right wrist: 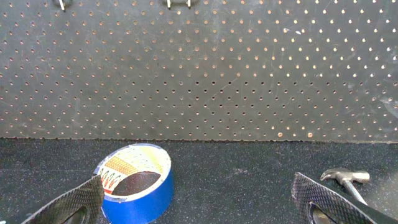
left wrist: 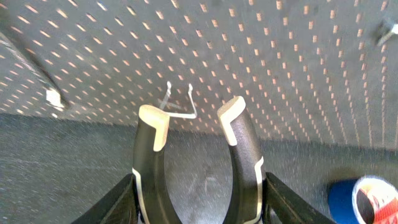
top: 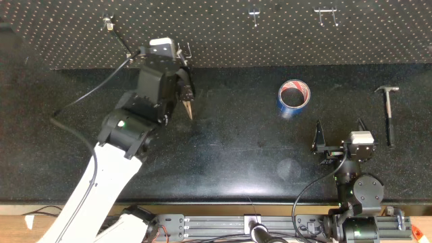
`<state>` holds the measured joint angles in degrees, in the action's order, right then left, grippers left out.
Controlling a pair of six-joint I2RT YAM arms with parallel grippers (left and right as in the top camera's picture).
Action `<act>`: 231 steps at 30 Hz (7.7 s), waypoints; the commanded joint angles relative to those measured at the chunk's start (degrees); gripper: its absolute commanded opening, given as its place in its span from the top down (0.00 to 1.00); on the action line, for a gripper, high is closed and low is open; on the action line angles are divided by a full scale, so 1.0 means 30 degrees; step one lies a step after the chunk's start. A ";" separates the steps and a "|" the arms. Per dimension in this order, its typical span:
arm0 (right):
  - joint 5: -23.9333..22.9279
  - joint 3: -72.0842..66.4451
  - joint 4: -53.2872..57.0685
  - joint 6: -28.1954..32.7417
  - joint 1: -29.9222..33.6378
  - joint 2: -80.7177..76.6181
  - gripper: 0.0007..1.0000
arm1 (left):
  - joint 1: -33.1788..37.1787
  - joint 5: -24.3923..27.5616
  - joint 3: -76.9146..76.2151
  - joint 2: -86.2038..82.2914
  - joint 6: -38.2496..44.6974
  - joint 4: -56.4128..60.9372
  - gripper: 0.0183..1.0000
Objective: Place Tools Onto Pegboard
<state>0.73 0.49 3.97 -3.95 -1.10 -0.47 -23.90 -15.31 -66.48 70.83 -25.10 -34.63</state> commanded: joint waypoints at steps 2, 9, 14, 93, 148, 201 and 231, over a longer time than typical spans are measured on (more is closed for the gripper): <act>-0.0087 -0.0087 0.0073 0.0131 0.0073 0.0102 0.02 | 0.1217 -0.1705 0.7337 -0.4087 0.0605 1.1985 0.99; -0.0095 -0.0087 0.0073 0.0131 0.0073 0.0102 0.02 | 0.1253 -0.1982 1.0513 0.0707 0.9384 2.6665 0.99; -0.0095 -0.0087 0.0073 0.0131 0.0073 0.0102 0.02 | 0.2120 -0.1865 1.0440 0.2120 0.9537 2.8888 0.99; -0.0095 -0.0087 0.0073 0.0131 0.0073 0.0102 0.02 | 0.8626 0.5421 2.2054 -2.3554 0.7009 1.1169 0.00; 0.2339 1.8586 1.0586 -0.3322 -0.4335 -2.5456 0.02 | 0.7832 0.5340 2.2054 -2.3547 0.7016 0.9967 0.01; -0.4146 1.8600 -0.7606 -0.2069 -0.9668 -2.7540 0.93 | 0.7832 0.5340 2.2054 -2.3547 0.7016 0.9967 0.00; -0.4371 1.8600 -0.4116 -0.2084 -0.9632 -2.5580 0.07 | 0.7832 0.5340 2.2054 -2.3547 0.7016 0.9967 0.00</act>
<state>-12.29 56.23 -13.67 -10.17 -31.09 -81.67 -0.32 0.27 -0.40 0.62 -3.33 -4.25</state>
